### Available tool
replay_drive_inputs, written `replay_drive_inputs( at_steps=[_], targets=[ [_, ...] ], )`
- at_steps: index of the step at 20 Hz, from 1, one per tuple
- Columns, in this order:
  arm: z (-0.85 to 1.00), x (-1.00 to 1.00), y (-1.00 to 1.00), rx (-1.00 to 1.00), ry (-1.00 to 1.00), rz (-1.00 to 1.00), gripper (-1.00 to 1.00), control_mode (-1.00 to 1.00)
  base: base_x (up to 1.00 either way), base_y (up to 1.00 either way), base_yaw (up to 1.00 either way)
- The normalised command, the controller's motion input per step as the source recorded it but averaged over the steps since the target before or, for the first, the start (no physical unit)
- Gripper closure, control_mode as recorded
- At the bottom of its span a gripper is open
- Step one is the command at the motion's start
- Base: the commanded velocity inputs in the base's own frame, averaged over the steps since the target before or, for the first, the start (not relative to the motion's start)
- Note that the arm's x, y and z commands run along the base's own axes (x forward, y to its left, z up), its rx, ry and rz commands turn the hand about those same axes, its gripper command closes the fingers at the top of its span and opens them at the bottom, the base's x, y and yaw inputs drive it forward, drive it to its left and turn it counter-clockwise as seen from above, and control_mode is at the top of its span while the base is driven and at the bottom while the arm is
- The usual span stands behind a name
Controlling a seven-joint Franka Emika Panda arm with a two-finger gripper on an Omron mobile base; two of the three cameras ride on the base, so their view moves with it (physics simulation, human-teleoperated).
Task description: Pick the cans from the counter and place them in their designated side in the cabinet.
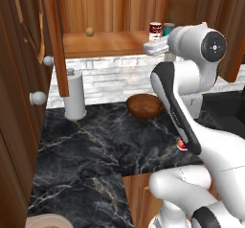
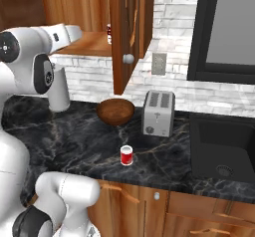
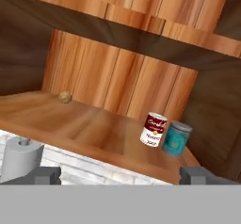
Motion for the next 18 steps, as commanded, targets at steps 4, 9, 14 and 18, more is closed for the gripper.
replay_drive_inputs(
  at_steps=[4, 9, 14, 18],
  targets=[
    [-0.35, -0.63, 0.00, -0.10, 0.00, 0.00, -1.00, -1.00, 0.00, 0.00, 0.00],
    [-0.30, -0.31, 0.00, -0.06, 0.11, 0.00, -1.00, -1.00, 0.00, 0.00, 0.00],
    [-0.05, -0.21, -0.01, 0.01, 0.30, -0.03, -1.00, -1.00, 0.00, 0.00, 0.00],
    [-0.06, -0.18, -0.06, 0.02, 0.22, -0.02, -1.00, -1.00, 0.00, 0.00, 0.00]
  ],
)
